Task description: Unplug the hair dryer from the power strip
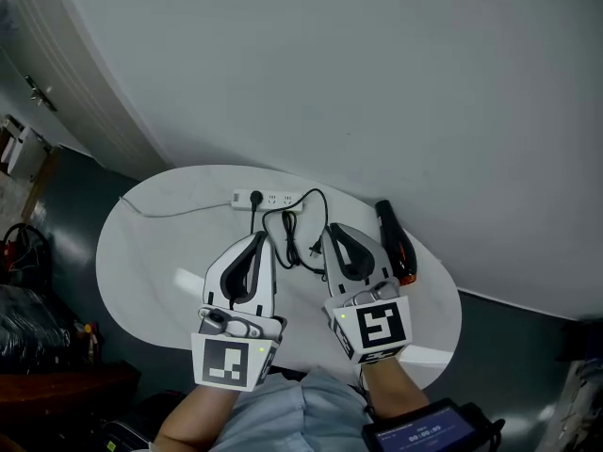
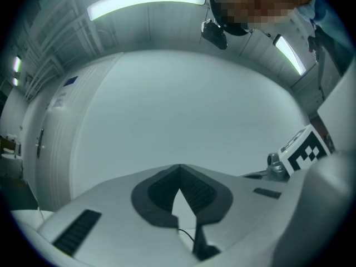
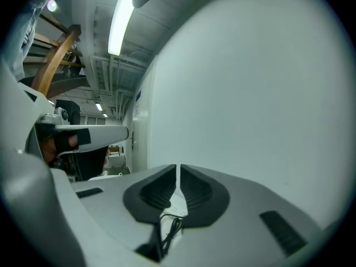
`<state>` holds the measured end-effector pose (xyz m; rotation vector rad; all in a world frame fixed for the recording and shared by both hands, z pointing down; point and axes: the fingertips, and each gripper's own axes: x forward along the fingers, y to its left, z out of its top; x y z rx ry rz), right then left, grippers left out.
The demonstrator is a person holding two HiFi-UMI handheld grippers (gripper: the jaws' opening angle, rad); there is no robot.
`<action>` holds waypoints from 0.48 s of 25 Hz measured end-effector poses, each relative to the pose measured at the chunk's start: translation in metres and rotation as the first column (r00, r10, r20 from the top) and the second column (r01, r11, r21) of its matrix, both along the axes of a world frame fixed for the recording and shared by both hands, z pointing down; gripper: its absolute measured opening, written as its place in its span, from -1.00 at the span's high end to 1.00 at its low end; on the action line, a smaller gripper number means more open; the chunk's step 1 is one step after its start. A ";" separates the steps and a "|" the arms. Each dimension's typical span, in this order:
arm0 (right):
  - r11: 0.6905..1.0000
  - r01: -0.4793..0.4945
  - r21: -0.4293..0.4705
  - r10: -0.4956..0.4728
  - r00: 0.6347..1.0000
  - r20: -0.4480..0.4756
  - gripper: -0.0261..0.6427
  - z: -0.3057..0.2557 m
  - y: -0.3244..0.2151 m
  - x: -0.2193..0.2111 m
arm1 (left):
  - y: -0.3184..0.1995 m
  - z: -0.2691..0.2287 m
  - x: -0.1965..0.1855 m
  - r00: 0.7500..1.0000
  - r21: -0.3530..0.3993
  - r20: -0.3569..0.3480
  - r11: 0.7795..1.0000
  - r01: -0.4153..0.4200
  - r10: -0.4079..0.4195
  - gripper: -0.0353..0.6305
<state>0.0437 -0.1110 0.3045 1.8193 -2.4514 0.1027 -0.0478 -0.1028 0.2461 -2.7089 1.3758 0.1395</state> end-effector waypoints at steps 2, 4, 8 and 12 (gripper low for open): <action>0.999 -0.009 0.031 0.009 1.000 -0.002 0.87 -0.010 0.005 -0.009 | 0.000 -0.008 -0.008 1.000 -0.002 -0.008 1.000 0.005 -0.005 0.90; 0.998 -0.006 0.055 0.006 1.000 -0.006 0.88 -0.016 0.011 -0.019 | 0.002 -0.011 -0.018 0.999 -0.033 -0.038 0.999 0.021 -0.023 0.90; 0.997 0.007 0.073 -0.007 1.000 -0.012 0.89 -0.021 0.018 -0.035 | 0.003 -0.020 -0.034 1.000 0.041 -0.018 0.999 0.021 -0.021 0.90; 0.996 0.011 0.090 -0.008 1.000 -0.030 0.90 -0.026 0.021 -0.045 | 0.005 -0.023 -0.042 1.000 0.082 -0.012 0.997 0.010 -0.009 0.90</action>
